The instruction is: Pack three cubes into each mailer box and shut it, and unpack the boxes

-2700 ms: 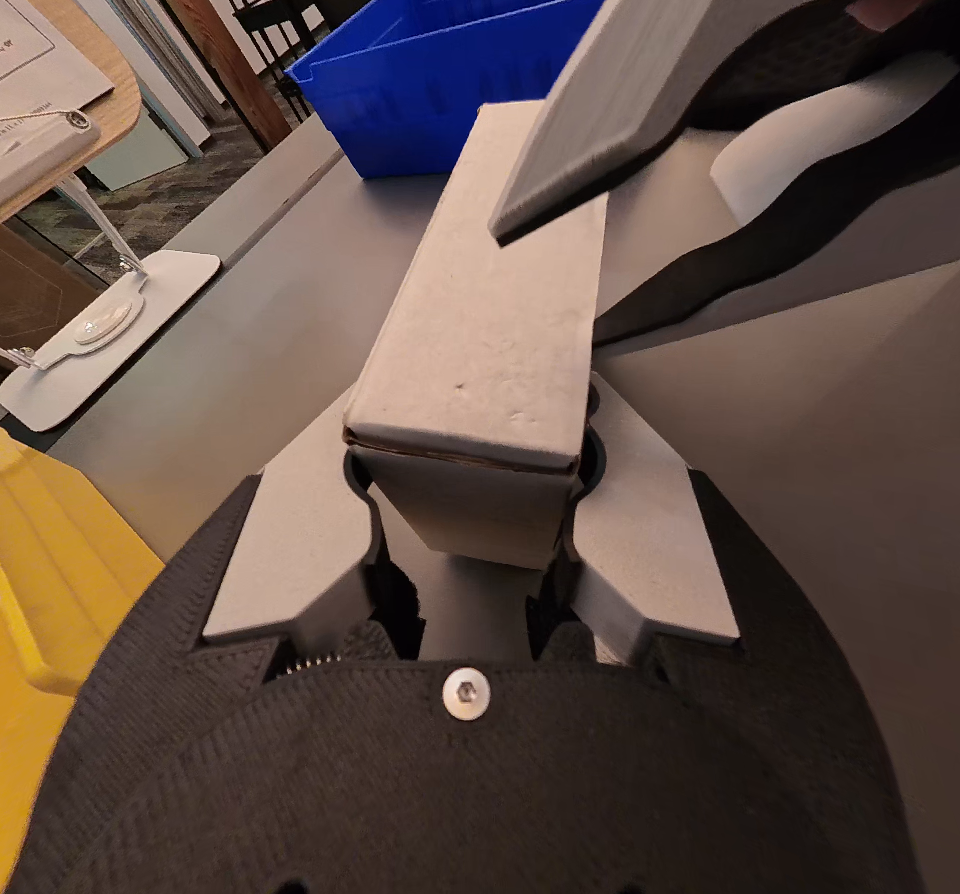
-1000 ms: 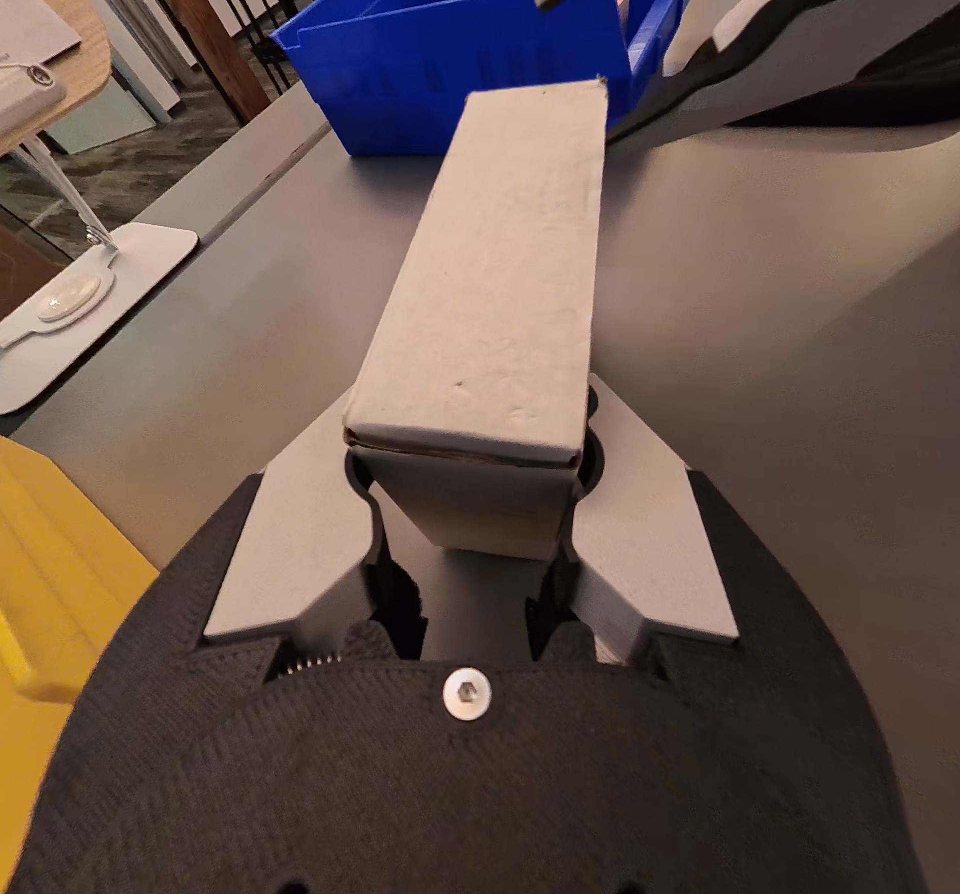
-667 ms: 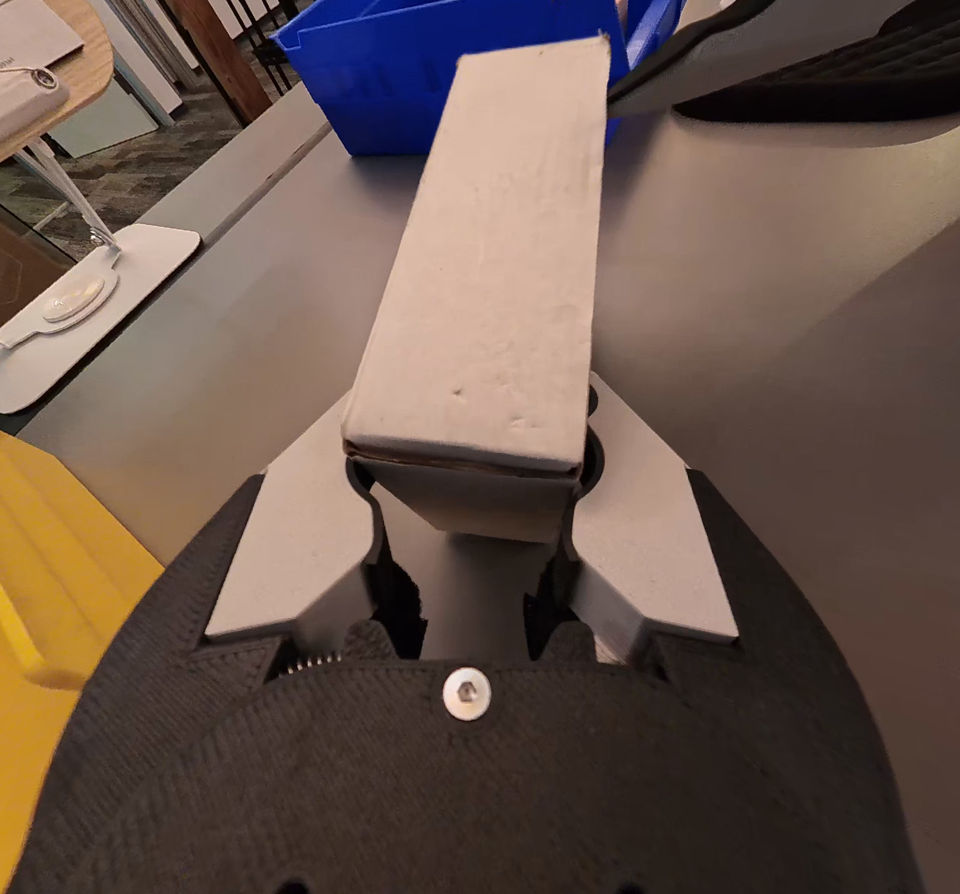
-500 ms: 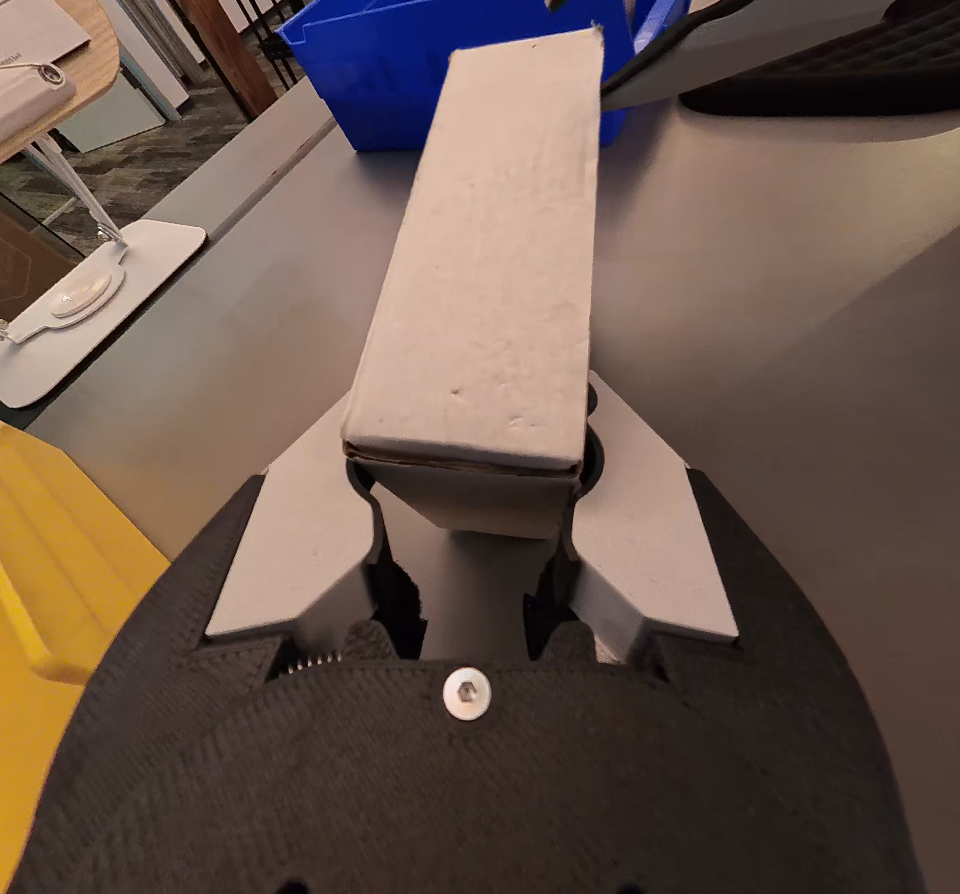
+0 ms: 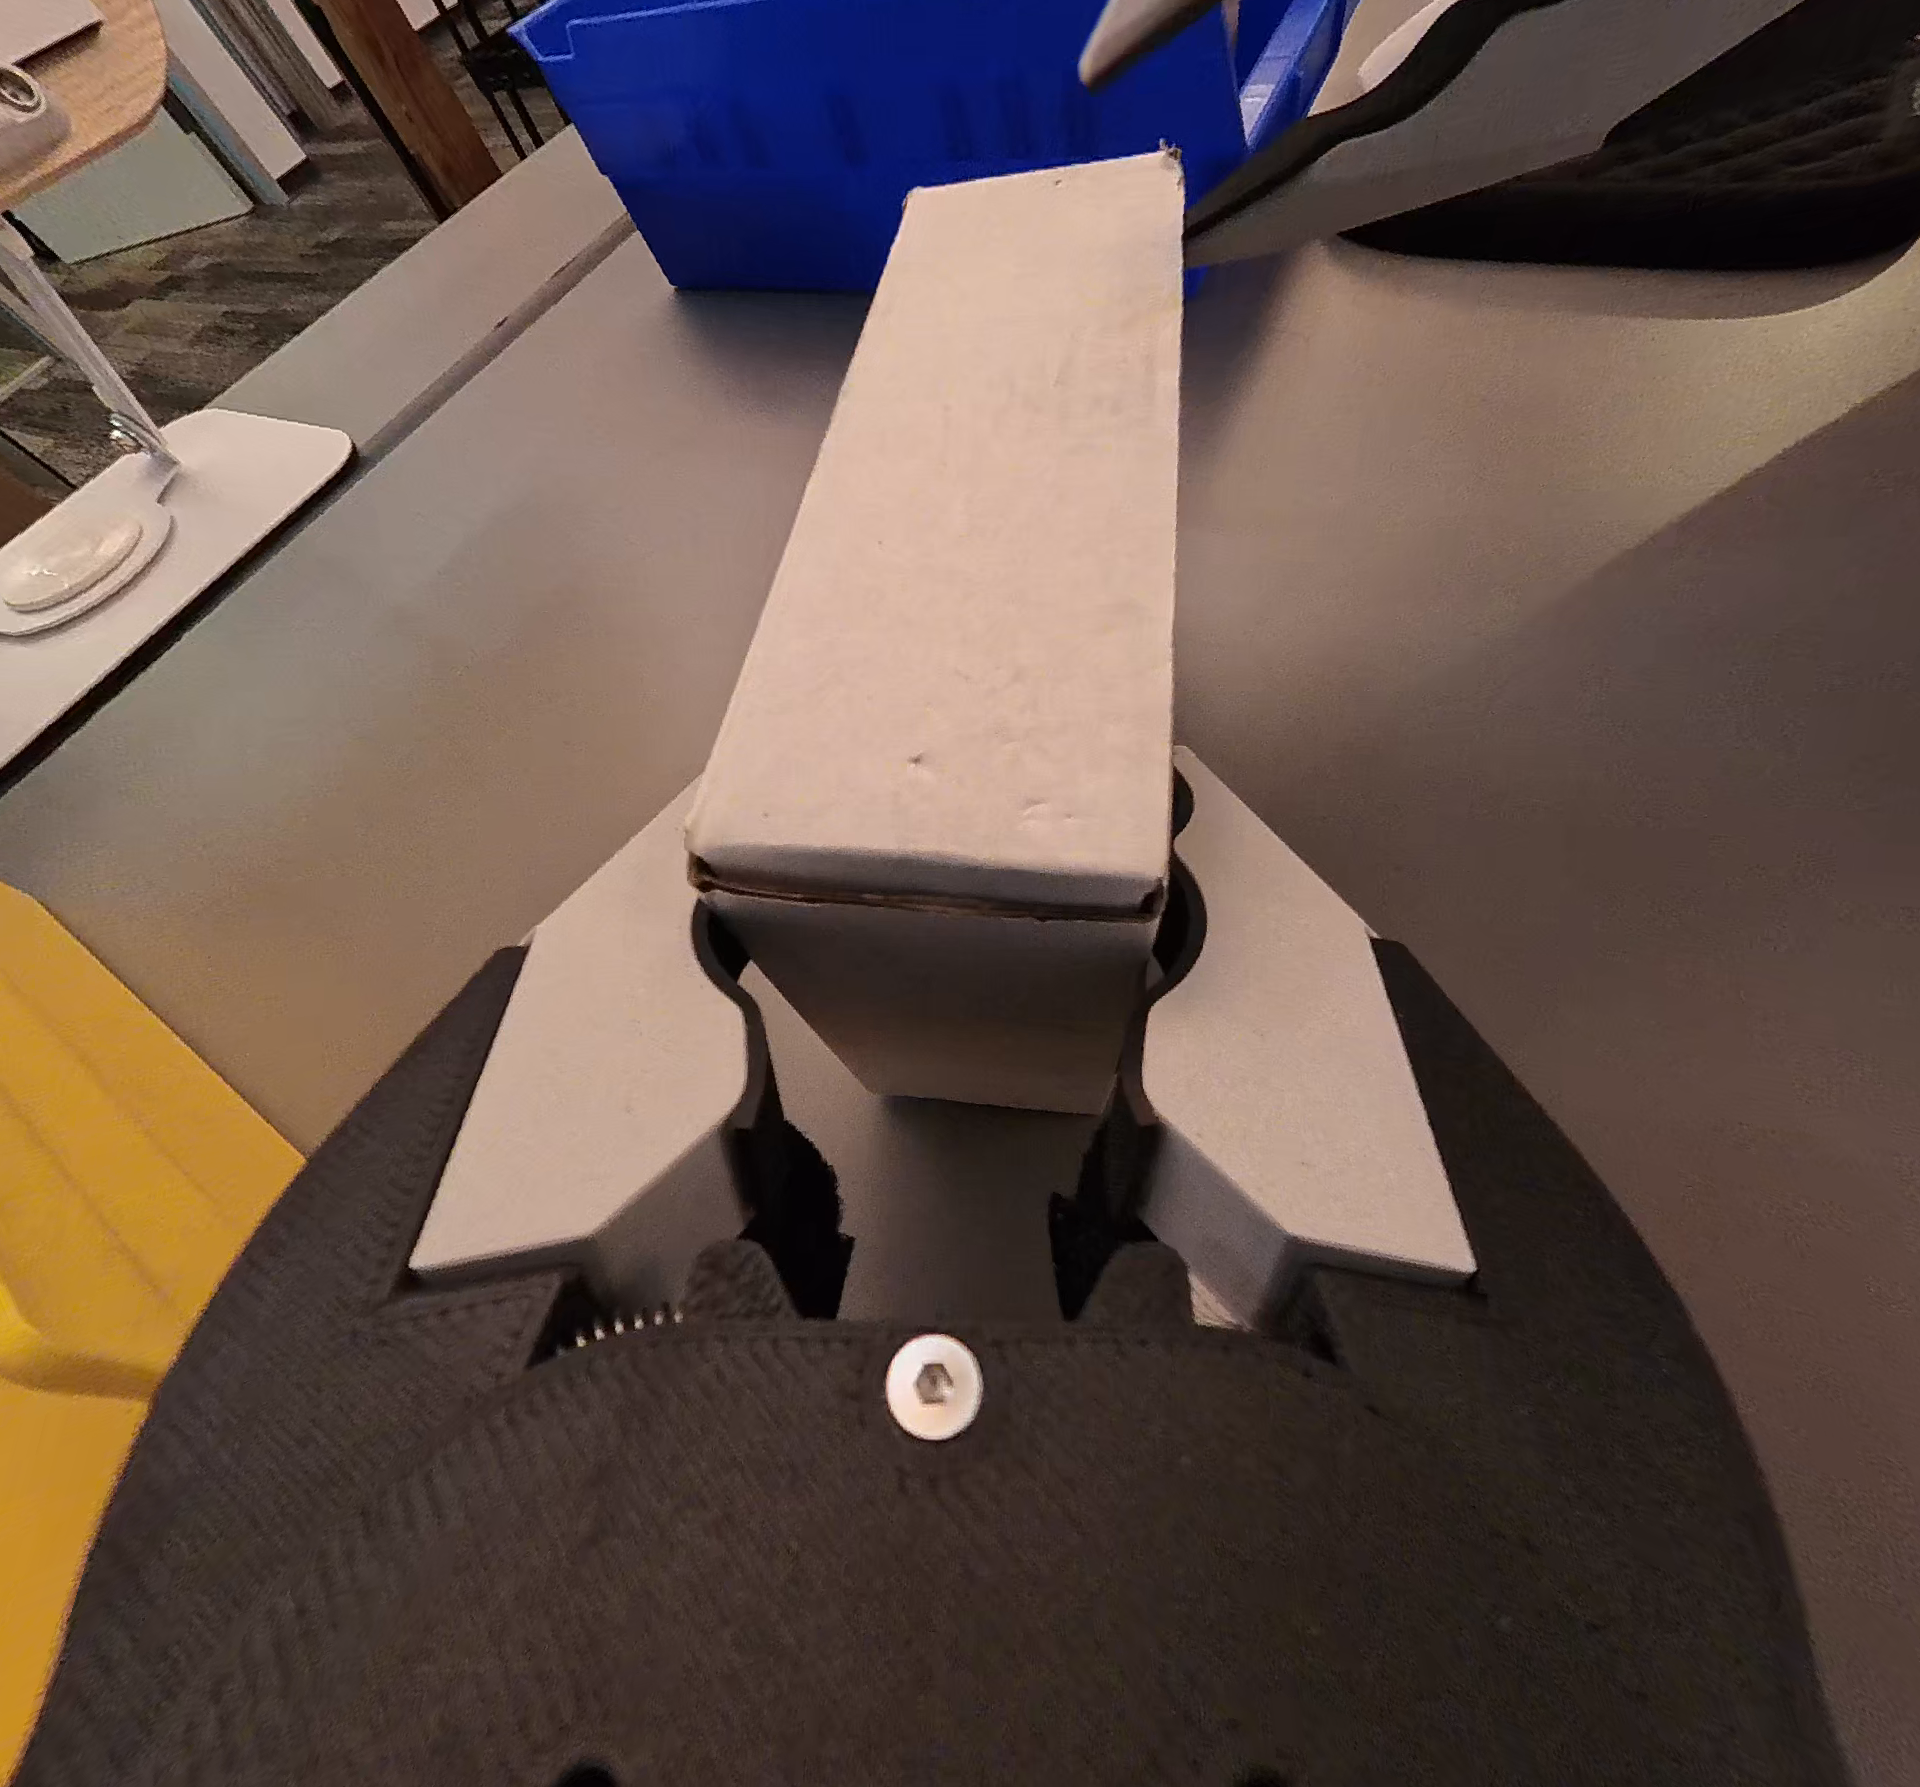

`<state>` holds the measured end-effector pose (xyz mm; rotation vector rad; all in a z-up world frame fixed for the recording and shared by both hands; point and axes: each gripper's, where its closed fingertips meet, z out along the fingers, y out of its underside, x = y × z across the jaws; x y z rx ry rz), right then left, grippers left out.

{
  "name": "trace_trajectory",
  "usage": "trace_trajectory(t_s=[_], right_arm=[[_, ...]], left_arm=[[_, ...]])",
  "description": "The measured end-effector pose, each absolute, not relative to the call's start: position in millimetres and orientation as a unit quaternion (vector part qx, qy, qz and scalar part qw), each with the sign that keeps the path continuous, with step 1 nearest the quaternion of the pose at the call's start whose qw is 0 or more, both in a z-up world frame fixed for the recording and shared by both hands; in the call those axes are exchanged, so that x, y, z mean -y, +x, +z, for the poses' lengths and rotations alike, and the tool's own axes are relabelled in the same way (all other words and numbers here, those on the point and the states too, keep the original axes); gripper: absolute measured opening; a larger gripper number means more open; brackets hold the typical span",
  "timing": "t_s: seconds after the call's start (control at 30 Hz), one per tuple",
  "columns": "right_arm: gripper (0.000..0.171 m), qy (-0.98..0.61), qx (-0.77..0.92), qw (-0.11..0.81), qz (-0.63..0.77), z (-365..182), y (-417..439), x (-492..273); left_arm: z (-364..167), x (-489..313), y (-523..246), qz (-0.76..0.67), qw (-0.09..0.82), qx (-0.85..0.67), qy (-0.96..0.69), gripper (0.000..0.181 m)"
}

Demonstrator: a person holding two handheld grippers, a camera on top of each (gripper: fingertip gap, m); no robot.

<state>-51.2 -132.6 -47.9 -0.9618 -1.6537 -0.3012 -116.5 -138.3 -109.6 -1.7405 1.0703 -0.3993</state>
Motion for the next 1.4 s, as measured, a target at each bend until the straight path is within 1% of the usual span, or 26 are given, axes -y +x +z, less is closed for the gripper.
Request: trace_trajectory(t_s=[0.03,0.07,0.1,0.33,0.47,0.53,0.57,0.67,0.7,0.8,0.93,1.07,1.4], right_arm=[[0.014,-0.408,0.709,0.560,-0.131,-51,-52,133],[0.003,-0.409,0.715,0.552,-0.132,-55,-52,135],[0.001,-0.411,0.710,0.556,-0.135,-54,-53,134],[0.002,-0.470,0.667,0.577,-0.031,-35,-57,138],[0.002,-0.442,0.680,0.578,-0.095,-39,-56,132],[0.002,-0.440,0.680,0.577,-0.104,-40,-56,132],[0.002,-0.442,0.680,0.576,-0.101,-40,-56,131],[0.001,-0.450,0.683,0.568,-0.093,-43,-54,131],[0.001,-0.452,0.683,0.566,-0.095,-44,-53,130],[0.001,-0.455,0.687,0.558,-0.100,-49,-50,129],[0.001,-0.454,0.689,0.556,-0.103,-55,-49,128],[0.001,-0.462,0.687,0.551,-0.104,-57,-46,125],[0.001,-0.478,0.685,0.542,-0.091,-55,-45,123]], left_arm=[[-110,138,-117,-0.166,0.504,-0.443,-0.723,0.075],[-110,138,-117,-0.167,0.503,-0.441,-0.724,0.075],[-110,137,-117,-0.169,0.502,-0.439,-0.726,0.075],[-112,137,-117,-0.169,0.497,-0.441,-0.728,0.076],[-112,136,-117,-0.162,0.501,-0.440,-0.728,0.076],[-112,135,-118,-0.153,0.504,-0.439,-0.728,0.077],[-114,134,-118,-0.144,0.504,-0.437,-0.730,0.079],[-126,129,-119,-0.108,0.484,-0.446,-0.745,0.096],[-129,128,-119,-0.098,0.478,-0.449,-0.749,0.097],[-133,128,-118,-0.099,0.467,-0.453,-0.753,0.092],[-139,128,-116,-0.108,0.445,-0.461,-0.761,0.105],[-142,126,-117,-0.092,0.438,-0.465,-0.764,0.091],[-143,127,-117,-0.095,0.434,-0.467,-0.764,0.086]])
